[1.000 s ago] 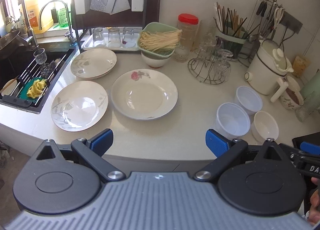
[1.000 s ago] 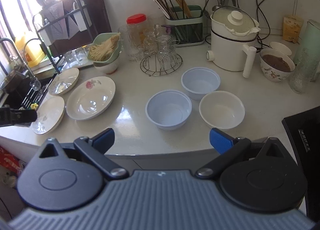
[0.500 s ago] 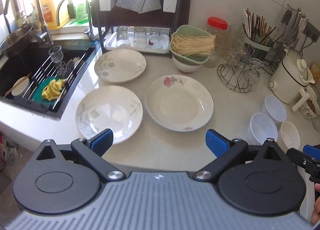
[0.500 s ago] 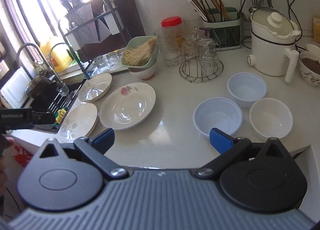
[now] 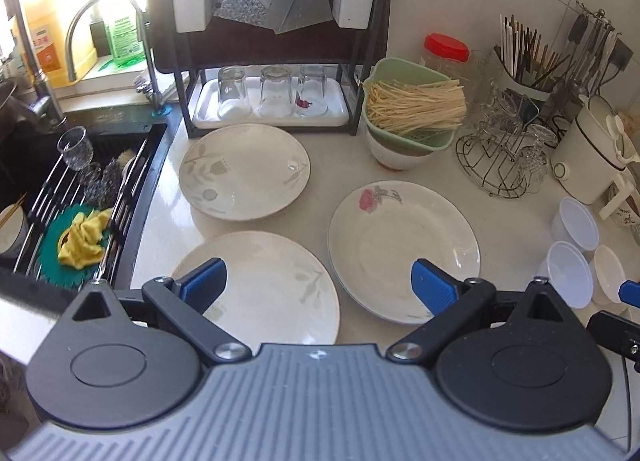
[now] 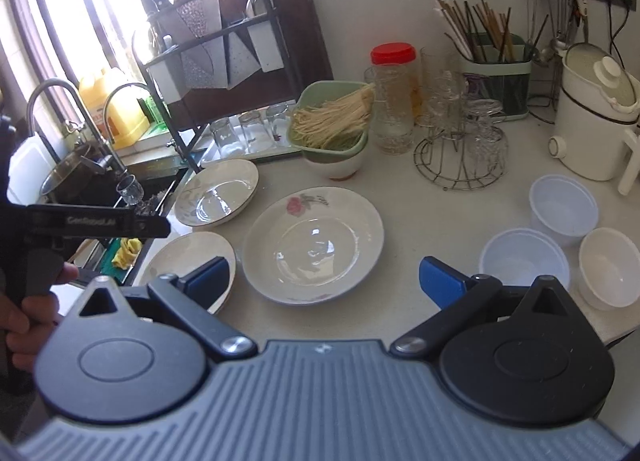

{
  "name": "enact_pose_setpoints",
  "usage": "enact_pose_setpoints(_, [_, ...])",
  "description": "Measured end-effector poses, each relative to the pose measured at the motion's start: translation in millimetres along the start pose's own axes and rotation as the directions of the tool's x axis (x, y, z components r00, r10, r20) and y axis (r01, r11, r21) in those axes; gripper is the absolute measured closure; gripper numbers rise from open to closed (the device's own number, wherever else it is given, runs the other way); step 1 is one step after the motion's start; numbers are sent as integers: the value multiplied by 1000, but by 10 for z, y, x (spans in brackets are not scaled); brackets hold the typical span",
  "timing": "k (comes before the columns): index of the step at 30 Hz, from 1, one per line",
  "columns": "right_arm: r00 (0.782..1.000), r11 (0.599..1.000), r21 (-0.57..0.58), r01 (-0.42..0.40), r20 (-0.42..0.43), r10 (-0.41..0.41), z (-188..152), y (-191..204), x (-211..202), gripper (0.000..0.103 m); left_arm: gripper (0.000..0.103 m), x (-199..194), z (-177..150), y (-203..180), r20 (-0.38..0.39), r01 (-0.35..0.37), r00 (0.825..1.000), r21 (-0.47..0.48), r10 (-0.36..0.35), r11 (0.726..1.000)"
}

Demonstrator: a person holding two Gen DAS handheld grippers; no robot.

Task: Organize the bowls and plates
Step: 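Move both grippers forward to the leaf-pattern plate beside the rose plate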

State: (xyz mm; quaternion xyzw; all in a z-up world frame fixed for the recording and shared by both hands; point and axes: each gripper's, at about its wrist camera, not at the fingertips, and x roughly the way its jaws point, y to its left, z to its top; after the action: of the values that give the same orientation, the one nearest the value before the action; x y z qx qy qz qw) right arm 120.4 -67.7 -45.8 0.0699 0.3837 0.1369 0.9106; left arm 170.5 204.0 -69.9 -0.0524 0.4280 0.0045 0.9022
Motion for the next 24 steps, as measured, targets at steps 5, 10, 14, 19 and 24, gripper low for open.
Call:
enact_pose_setpoints(5, [1000, 999, 30, 28, 3, -28, 58, 245, 176, 0, 3, 183, 150, 242, 2, 41, 999, 28, -41, 999])
enact_pose_setpoints(10, [999, 997, 65, 52, 7, -53, 83, 487, 403, 0, 3, 295, 211, 541, 22, 76, 997, 69, -78, 995])
enact_pose_setpoints(14, [998, 994, 92, 61, -17, -60, 70, 686, 627, 0, 3, 392, 172, 858, -11, 124, 992, 59, -124, 991])
enact_pose_setpoints(19, [997, 993, 107, 41, -65, -34, 5, 930, 902, 4, 3, 523, 91, 1232, -52, 115, 992, 59, -112, 992])
enact_pose_setpoints(24, [996, 992, 127, 19, -92, -7, -62, 1102, 1104, 8, 3, 674, 36, 1532, -77, 28, 997, 74, -22, 997])
